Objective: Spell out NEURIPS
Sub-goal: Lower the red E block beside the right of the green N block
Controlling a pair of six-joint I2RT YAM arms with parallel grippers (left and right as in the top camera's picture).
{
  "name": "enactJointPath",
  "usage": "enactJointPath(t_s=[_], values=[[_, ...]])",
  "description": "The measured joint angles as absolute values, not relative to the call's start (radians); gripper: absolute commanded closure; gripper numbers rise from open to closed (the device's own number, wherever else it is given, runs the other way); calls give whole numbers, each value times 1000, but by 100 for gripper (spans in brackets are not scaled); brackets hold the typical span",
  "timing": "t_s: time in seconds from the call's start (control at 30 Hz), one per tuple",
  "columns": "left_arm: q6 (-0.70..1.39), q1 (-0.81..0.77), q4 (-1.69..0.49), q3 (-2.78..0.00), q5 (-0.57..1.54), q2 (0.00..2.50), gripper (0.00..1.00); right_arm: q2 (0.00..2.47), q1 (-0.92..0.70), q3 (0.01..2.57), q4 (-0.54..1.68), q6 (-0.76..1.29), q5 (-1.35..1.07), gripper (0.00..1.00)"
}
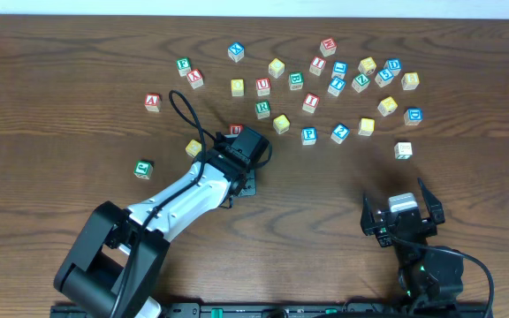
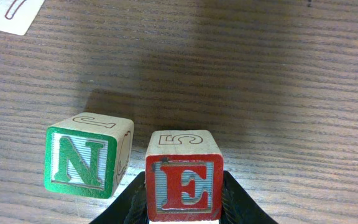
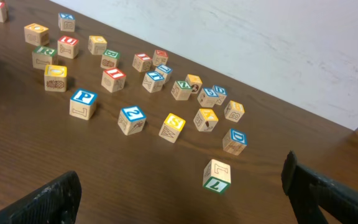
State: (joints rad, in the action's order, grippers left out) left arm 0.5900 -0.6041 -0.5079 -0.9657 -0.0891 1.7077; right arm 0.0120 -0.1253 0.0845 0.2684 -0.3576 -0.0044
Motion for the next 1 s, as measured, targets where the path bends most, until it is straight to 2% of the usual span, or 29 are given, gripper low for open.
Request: enactJointPath(t_s=[1.0], values=[[576, -604, -465, -966, -115, 1739, 92, 12, -125, 84, 268, -358, -4, 1]])
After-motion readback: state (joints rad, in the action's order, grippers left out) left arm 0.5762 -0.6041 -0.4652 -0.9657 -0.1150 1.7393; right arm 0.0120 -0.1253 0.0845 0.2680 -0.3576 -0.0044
